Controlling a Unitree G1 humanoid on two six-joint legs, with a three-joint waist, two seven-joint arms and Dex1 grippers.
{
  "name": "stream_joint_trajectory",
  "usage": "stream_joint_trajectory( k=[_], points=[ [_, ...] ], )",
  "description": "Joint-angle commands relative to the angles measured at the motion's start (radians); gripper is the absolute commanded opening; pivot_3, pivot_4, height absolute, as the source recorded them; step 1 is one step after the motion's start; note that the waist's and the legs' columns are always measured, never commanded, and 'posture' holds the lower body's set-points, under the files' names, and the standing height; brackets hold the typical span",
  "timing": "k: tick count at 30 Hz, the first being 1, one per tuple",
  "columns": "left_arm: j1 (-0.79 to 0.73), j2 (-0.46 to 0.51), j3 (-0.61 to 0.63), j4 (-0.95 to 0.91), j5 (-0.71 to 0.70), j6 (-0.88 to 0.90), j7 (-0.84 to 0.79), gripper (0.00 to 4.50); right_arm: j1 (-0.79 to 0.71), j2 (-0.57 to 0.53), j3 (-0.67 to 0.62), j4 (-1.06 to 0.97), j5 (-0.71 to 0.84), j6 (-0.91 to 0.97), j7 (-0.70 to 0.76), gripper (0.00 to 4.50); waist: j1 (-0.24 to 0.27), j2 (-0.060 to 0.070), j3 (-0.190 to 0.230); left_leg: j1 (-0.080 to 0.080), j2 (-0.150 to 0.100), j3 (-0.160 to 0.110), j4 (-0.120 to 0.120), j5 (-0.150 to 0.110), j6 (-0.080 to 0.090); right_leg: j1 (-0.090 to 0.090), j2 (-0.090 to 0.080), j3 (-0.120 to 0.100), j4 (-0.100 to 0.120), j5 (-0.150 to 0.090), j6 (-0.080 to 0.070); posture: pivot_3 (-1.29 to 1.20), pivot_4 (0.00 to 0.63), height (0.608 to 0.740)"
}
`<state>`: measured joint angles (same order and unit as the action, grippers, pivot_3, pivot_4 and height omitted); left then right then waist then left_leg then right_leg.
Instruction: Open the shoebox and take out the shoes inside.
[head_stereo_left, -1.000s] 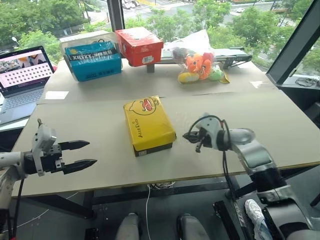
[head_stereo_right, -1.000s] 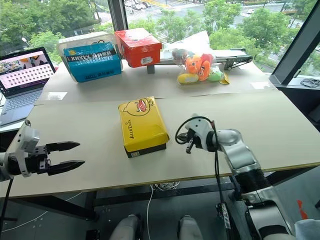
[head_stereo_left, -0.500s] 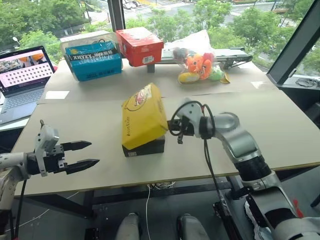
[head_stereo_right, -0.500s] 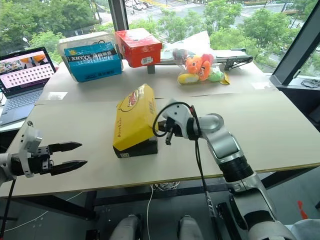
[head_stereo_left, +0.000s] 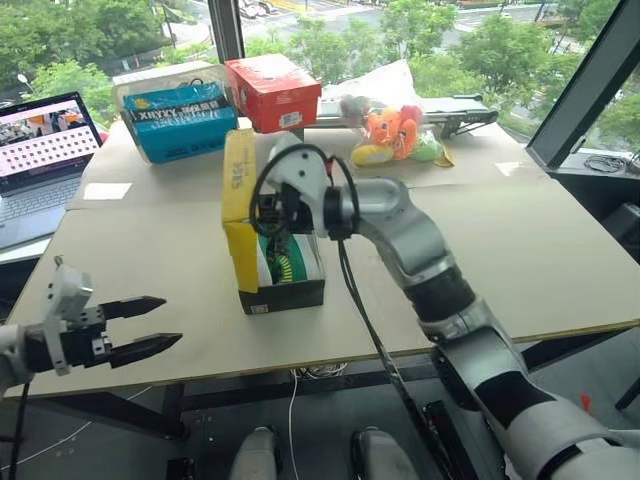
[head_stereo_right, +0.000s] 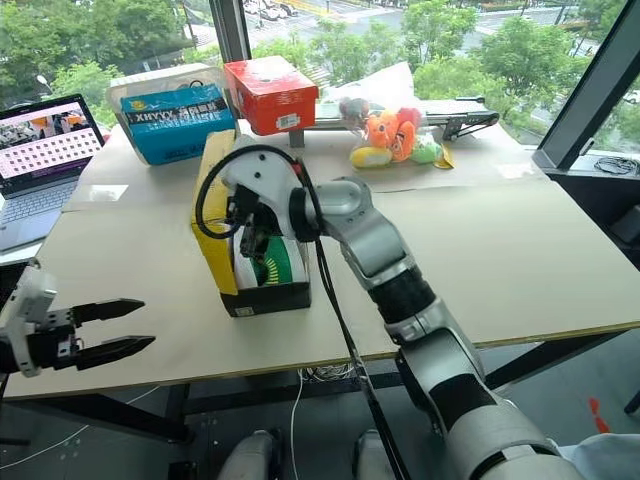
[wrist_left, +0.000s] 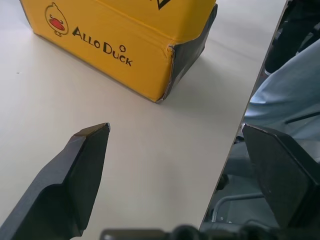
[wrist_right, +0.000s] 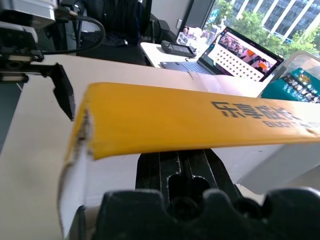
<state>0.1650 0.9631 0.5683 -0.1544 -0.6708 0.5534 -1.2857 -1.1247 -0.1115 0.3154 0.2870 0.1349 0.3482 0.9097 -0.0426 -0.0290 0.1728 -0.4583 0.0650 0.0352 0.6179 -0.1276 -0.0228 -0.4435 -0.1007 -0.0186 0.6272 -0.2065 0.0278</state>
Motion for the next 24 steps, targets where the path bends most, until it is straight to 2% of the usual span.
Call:
stream_joint_trajectory(
  k=[1, 4, 8, 13, 16, 24],
  points=[
    [0.114, -0.007, 0.145, -0.126, -0.042, 0.050, 0.012, 4.50, -0.090, 0.093, 0.010, 0.169, -0.033, -0.141, -0.015, 0.04, -0.017, -0.001, 0.000, 0.000, 0.002, 0.001, 0.000, 0.000, -0.001, -0.002, 0.002, 0.002, 0.000, 0.000, 0.000, 0.00, 0.150, 0.732],
    [0.166, -0.023, 0.182, -0.177, -0.061, 0.071, 0.028, 4.50, -0.119, 0.155, 0.019, 0.250, -0.047, -0.192, -0.009, 0.04, -0.028, -0.002, 0.000, 0.000, 0.005, 0.002, -0.001, -0.001, -0.001, -0.006, 0.006, 0.004, 0.004, 0.002, 0.000, 0.00, 0.150, 0.732],
    [0.182, -0.029, 0.194, -0.205, -0.080, 0.094, 0.050, 4.50, -0.114, 0.230, 0.054, 0.249, -0.062, -0.218, 0.012, 0.04, -0.025, -0.002, -0.001, 0.000, 0.009, 0.002, -0.006, 0.000, 0.000, -0.012, 0.010, 0.004, 0.010, 0.000, -0.006, 0.00, 0.150, 0.732],
    [0.152, -0.010, 0.159, -0.195, -0.083, 0.105, 0.061, 4.50, -0.111, 0.283, 0.074, 0.216, -0.063, -0.208, 0.029, 0.04, -0.021, -0.002, -0.001, 0.000, 0.011, 0.002, -0.005, -0.001, -0.002, -0.014, 0.012, 0.003, 0.015, -0.002, -0.009, 0.00, 0.150, 0.732],
    [0.134, -0.003, 0.148, -0.185, -0.083, 0.105, 0.059, 4.50, -0.091, 0.302, 0.104, 0.238, -0.084, -0.224, 0.030, 0.04, -0.017, -0.003, -0.001, 0.001, 0.011, 0.002, -0.005, -0.001, -0.002, -0.013, 0.012, 0.002, 0.015, -0.006, -0.016, 0.00, 0.150, 0.732],
    [0.116, -0.001, 0.126, -0.175, -0.077, 0.095, 0.052, 4.50, -0.117, 0.360, 0.107, 0.605, -0.153, -0.334, -0.094, 0.04, -0.016, -0.005, -0.002, 0.001, 0.011, 0.002, -0.006, -0.001, -0.003, -0.014, 0.012, 0.002, 0.015, -0.007, -0.017, 0.00, 0.150, 0.732]
  ],
)
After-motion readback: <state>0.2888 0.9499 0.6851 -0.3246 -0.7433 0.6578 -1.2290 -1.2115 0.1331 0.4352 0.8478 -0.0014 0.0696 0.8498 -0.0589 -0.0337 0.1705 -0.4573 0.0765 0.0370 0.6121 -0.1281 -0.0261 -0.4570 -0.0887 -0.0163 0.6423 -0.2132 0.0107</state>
